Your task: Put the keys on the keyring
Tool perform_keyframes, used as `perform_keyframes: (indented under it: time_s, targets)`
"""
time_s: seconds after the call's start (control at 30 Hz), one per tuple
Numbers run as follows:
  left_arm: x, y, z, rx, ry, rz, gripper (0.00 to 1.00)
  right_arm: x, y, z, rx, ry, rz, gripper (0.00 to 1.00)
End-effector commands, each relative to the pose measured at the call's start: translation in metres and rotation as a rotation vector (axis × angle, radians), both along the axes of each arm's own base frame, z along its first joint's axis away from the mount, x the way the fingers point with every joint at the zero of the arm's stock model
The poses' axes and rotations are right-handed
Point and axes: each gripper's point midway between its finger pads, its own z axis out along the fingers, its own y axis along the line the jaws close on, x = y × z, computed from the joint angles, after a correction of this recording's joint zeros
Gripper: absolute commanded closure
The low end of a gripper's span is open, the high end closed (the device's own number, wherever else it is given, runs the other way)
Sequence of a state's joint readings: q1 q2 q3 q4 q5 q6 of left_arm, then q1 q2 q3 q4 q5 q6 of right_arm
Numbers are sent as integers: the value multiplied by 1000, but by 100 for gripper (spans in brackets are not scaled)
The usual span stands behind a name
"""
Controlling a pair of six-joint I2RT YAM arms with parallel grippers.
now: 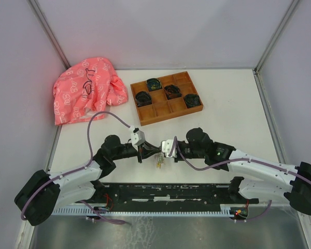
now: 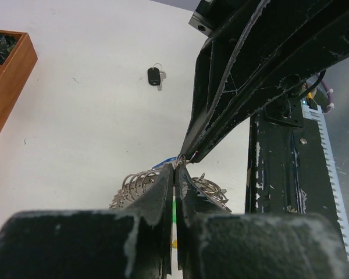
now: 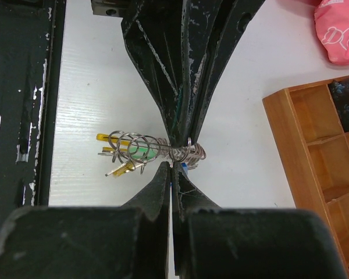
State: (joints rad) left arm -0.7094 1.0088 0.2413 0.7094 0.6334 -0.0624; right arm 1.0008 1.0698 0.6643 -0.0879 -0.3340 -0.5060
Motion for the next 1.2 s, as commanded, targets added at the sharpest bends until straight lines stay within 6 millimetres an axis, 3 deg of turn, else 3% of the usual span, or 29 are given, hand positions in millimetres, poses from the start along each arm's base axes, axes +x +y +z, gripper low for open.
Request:
perform_keyframes:
  time_s: [0.0,0.27,0.43,0.73,1.17]
  targets:
    - [14,0,41,-141,-57,75,97,-3,13,5,66,-2,5,99]
    - [18,1,45,-198,-39,109,97,2,21,4,82,-33,-1,99]
    - [19,5,35,-176,-37,133,96,6,13,21,67,-100,-2,99]
    - [10,8,19,-99,-49,96,70,5,13,32,10,-153,58,99]
    - [-8,1,15,-8,-114,-55,58,-2,15,32,-38,-159,139,99]
